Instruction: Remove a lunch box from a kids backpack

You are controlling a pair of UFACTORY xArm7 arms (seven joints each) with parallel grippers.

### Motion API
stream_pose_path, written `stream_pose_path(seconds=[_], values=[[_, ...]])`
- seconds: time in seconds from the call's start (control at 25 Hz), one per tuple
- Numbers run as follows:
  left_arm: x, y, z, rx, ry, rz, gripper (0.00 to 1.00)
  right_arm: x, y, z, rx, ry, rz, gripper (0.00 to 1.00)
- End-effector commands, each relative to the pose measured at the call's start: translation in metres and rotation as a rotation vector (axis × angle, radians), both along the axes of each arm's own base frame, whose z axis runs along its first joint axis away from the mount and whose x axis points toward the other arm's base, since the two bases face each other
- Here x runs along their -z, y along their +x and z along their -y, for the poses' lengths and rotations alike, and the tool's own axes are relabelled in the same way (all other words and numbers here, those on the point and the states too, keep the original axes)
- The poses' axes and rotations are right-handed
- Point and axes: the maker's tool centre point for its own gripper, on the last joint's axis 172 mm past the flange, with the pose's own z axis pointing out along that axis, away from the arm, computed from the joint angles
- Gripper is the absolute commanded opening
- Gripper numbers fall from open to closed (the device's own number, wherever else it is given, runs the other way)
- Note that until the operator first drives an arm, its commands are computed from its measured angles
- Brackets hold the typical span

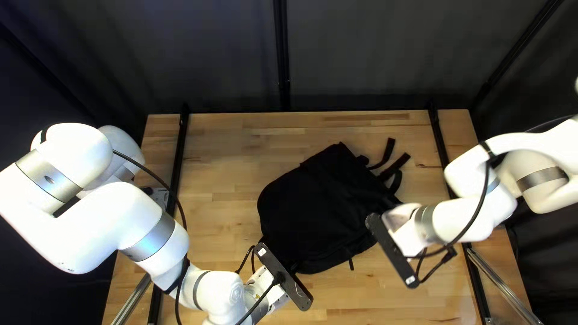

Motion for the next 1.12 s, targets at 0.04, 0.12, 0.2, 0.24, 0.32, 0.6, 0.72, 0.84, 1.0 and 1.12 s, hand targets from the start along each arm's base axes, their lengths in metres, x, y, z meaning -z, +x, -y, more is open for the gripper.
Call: stream_pose_path(seconds=[0.04, 0.12, 0.2, 0.24, 0.32, 0.6, 0.72, 0.84, 1.0, 1.12], values=[[0.000, 0.000, 0.001, 0.002, 0.000, 0.002, 0.00, 0.010, 0.022, -0.017, -0.004, 0.001, 0.033, 1.00], [0.000, 0.001, 0.002, 0.003, 0.000, 0.004, 0.00, 0.014, 0.030, -0.023, -0.005, -0.004, 0.043, 1.00], [-0.001, 0.001, 0.003, 0.004, 0.000, 0.005, 0.00, 0.017, 0.036, -0.027, -0.006, -0.011, 0.051, 1.00], [-0.001, 0.002, 0.003, 0.005, 0.001, 0.005, 0.00, 0.018, 0.039, -0.029, -0.007, -0.018, 0.057, 1.00], [-0.001, 0.002, 0.003, 0.006, 0.002, 0.006, 0.00, 0.020, 0.044, -0.030, -0.008, -0.030, 0.065, 1.00], [-0.001, 0.004, 0.005, 0.012, 0.002, 0.009, 0.00, 0.026, 0.054, -0.026, 0.008, -0.050, 0.091, 1.00], [-0.001, 0.004, 0.006, 0.014, 0.003, 0.011, 0.00, 0.031, 0.062, -0.020, 0.021, -0.056, 0.095, 1.00], [-0.001, 0.003, 0.007, 0.015, 0.005, 0.012, 0.00, 0.032, 0.064, -0.018, 0.028, -0.060, 0.100, 1.00], [-0.001, 0.003, 0.007, 0.016, 0.005, 0.012, 0.00, 0.033, 0.071, -0.016, 0.032, -0.061, 0.104, 1.00], [-0.001, 0.002, 0.007, 0.016, 0.005, 0.011, 0.00, 0.034, 0.080, -0.018, 0.045, -0.054, 0.112, 1.00]])
